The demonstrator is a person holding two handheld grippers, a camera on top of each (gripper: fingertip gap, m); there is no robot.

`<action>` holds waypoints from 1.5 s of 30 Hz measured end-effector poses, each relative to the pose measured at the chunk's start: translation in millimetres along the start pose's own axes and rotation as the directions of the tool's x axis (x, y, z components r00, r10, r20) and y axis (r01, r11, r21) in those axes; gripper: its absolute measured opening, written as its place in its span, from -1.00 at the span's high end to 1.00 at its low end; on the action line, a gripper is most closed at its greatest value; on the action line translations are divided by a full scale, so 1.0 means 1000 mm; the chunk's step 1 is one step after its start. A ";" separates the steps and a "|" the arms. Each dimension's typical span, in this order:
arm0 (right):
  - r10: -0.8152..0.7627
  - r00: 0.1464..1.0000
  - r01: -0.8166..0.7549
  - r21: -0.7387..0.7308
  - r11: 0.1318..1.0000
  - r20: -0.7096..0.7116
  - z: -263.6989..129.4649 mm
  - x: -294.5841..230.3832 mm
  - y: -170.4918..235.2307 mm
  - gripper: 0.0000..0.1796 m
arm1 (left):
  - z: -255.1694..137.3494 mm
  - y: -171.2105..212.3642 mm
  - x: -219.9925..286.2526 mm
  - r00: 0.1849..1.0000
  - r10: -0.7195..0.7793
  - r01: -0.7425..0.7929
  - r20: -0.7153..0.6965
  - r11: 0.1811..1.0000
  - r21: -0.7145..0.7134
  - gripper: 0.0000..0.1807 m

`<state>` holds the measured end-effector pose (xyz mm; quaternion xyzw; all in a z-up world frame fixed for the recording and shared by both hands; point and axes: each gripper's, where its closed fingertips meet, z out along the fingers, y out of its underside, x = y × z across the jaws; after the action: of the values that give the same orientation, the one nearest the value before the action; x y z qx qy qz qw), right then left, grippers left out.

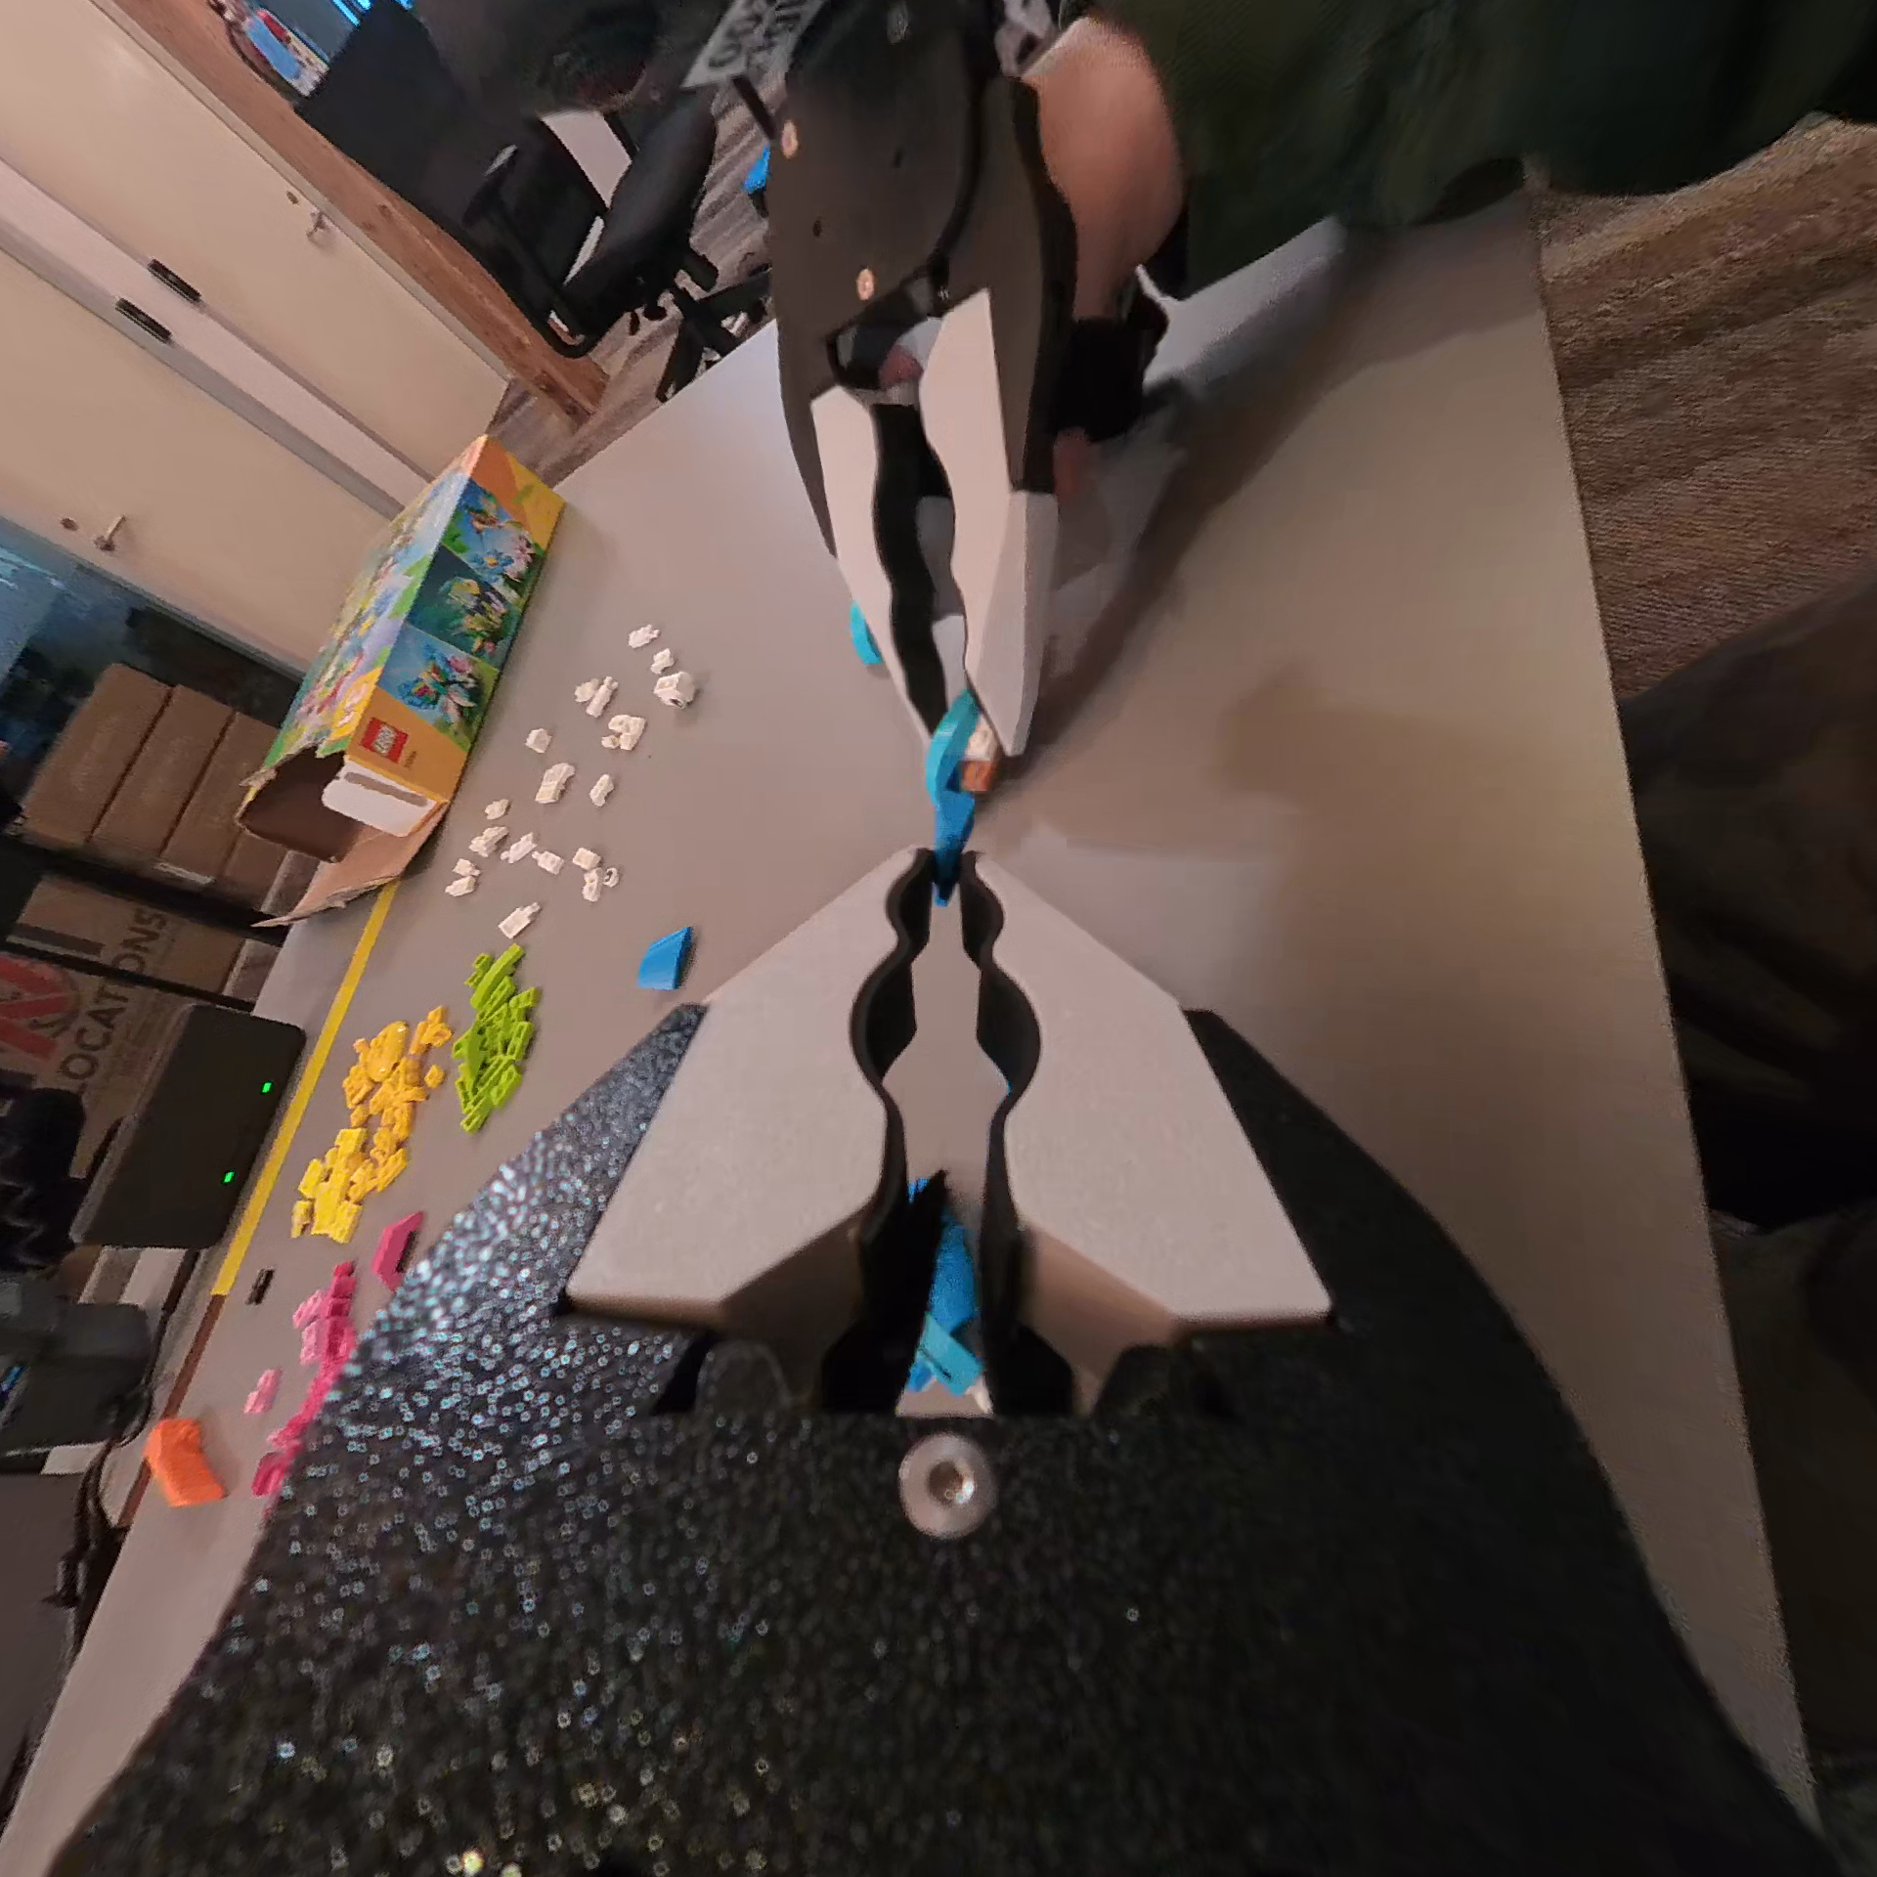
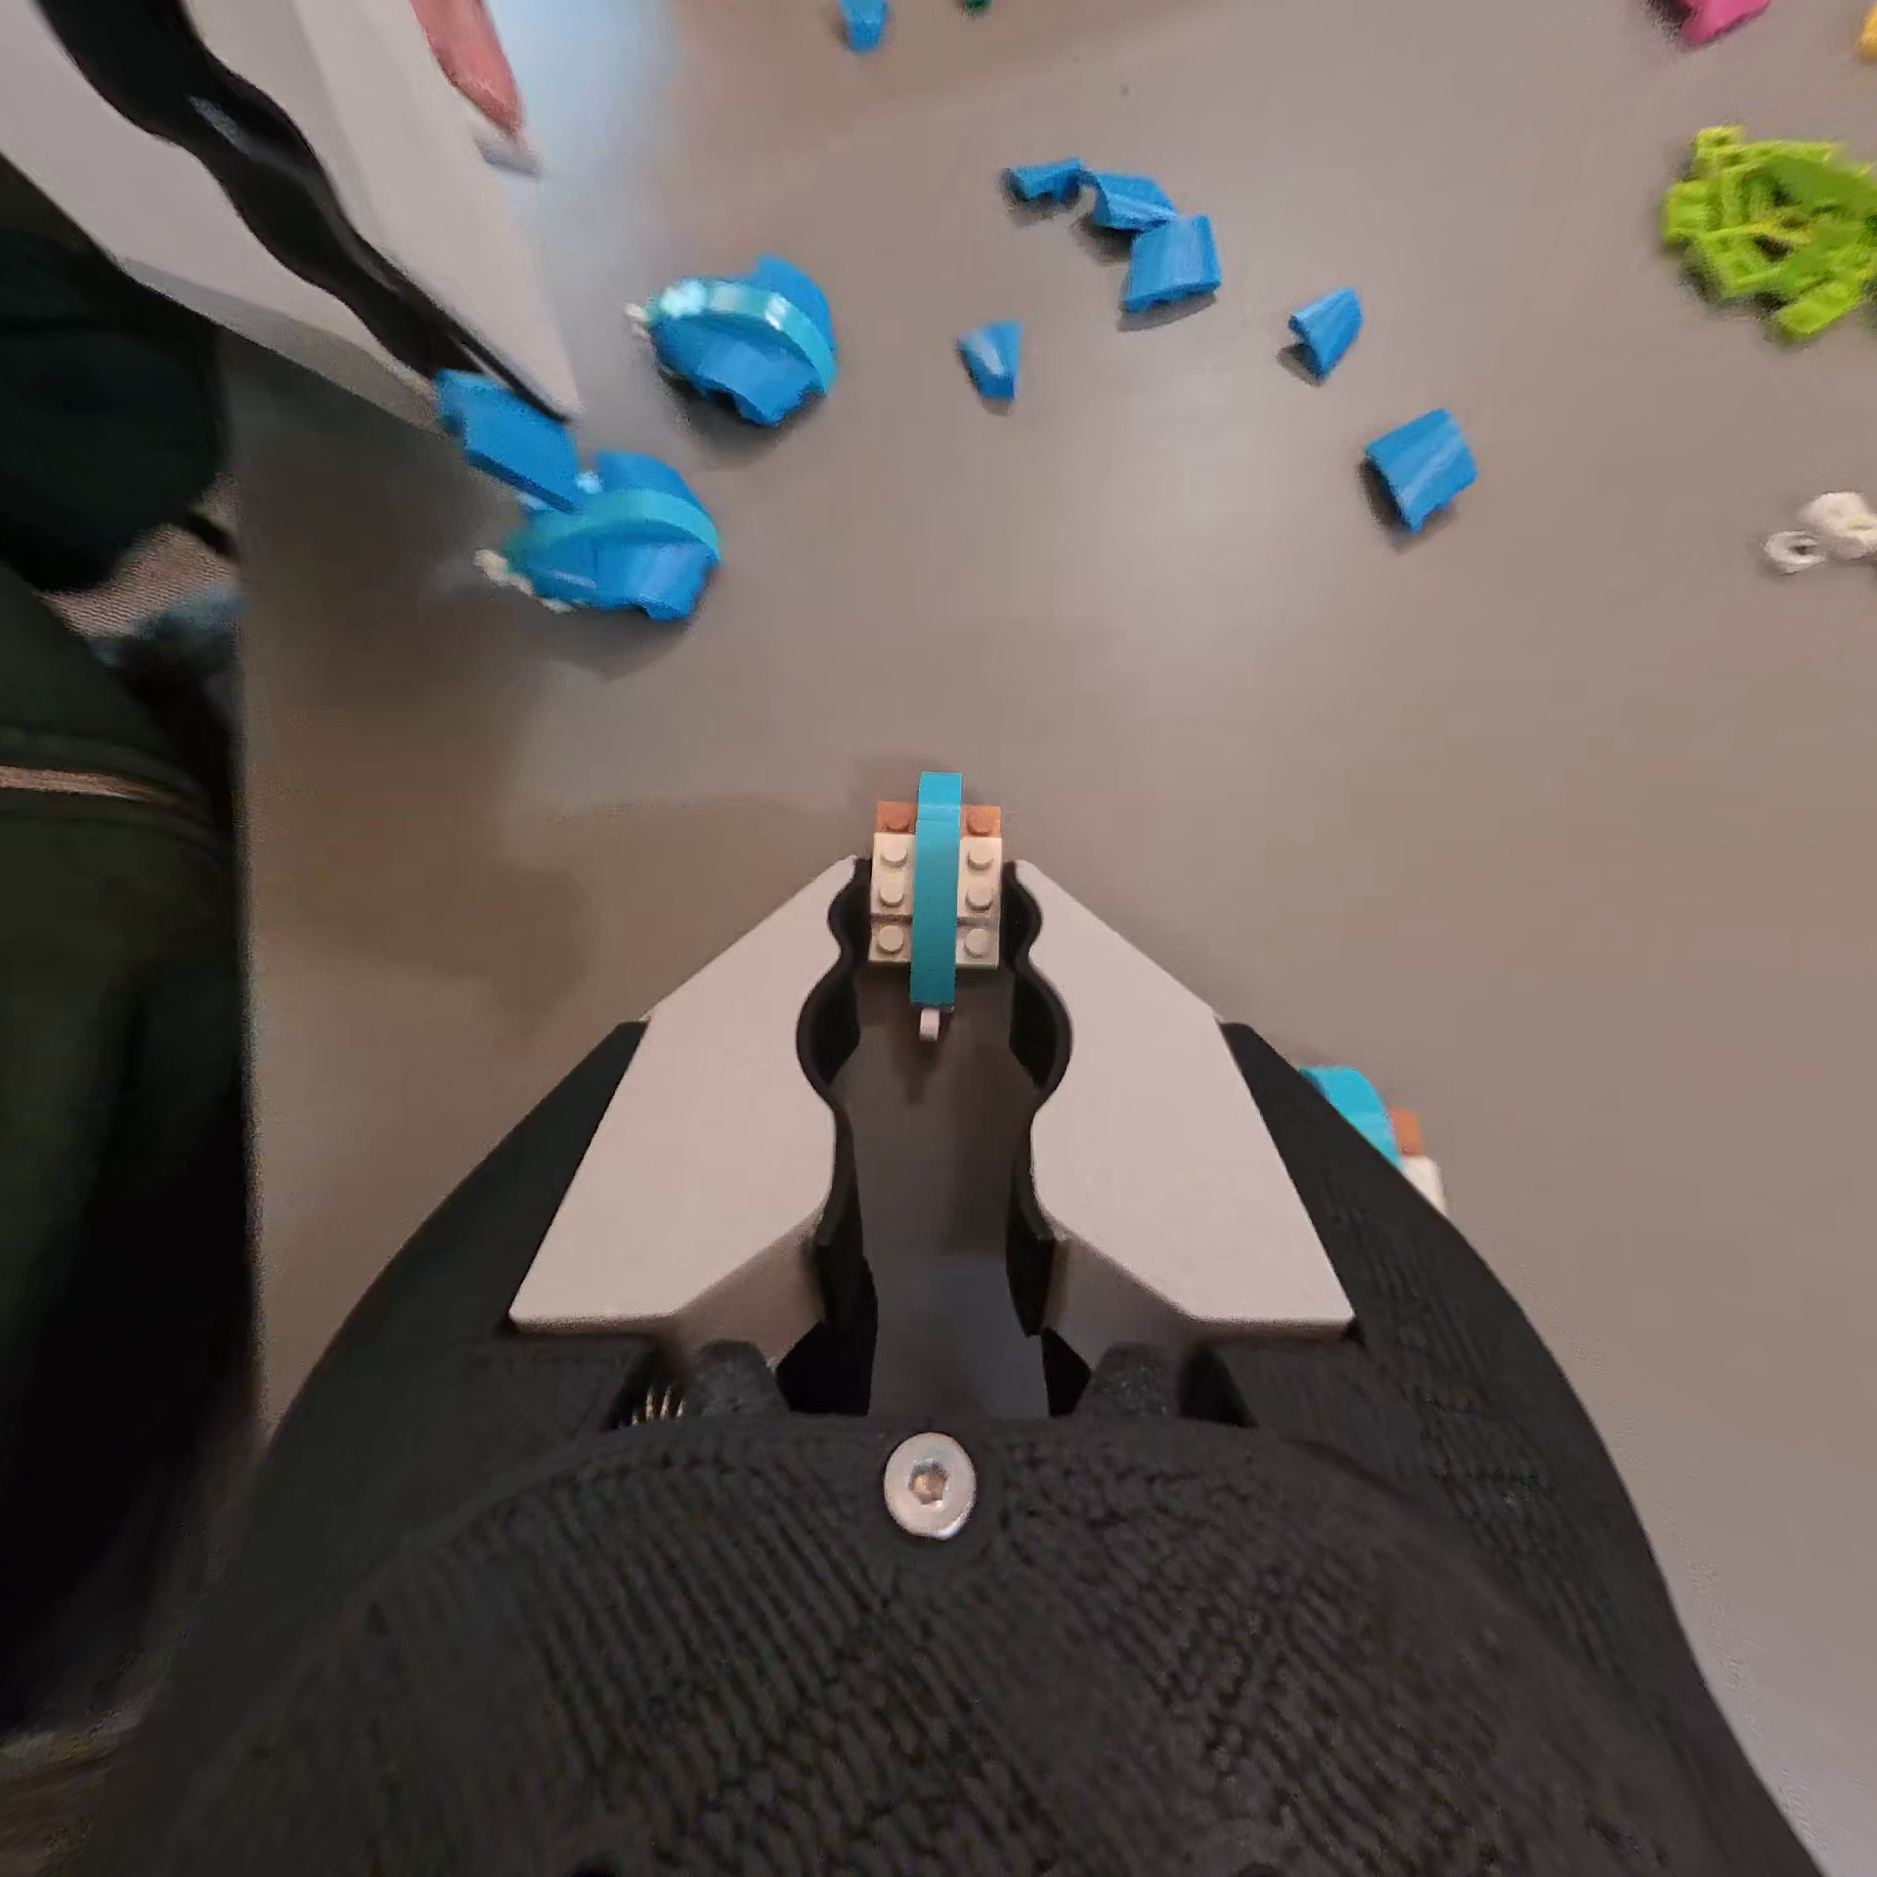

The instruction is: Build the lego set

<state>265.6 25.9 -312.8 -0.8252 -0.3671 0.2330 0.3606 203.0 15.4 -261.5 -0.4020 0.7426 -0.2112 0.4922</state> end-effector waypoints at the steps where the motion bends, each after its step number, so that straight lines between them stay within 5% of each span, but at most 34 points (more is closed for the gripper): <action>1: 0.039 0.997 -0.041 0.033 0.999 0.065 0.000 -0.008 -0.007 0.74 | 0.000 0.000 -0.001 1.000 0.011 -0.011 0.008 1.000 0.002 0.97; 4: 0.134 0.952 -0.164 0.091 0.982 0.275 0.000 -0.033 -0.025 0.73 | 0.002 0.002 0.001 0.999 0.045 -0.045 0.014 0.999 -0.007 0.97; 10: 0.301 0.827 -0.352 0.020 0.936 0.475 0.009 -0.050 -0.030 0.74 | 0.007 0.007 0.013 0.998 0.023 -0.025 -0.055 0.999 -0.030 0.97; 19: 0.347 0.816 -0.372 -0.041 0.928 0.463 0.011 -0.054 -0.026 0.74 | 0.012 0.010 0.018 0.993 -0.057 0.051 -0.107 0.997 -0.056 0.97; 45: 0.381 0.733 -0.471 0.017 0.882 0.564 -0.007 -0.061 -0.042 0.74 | 0.007 -0.015 0.010 0.997 0.074 -0.072 -0.018 0.995 0.063 0.97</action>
<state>214.0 -5.0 -269.0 -0.7547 -0.2350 0.5628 0.2420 213.1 -1.4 -259.5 -0.3569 0.7549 -0.2202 0.5042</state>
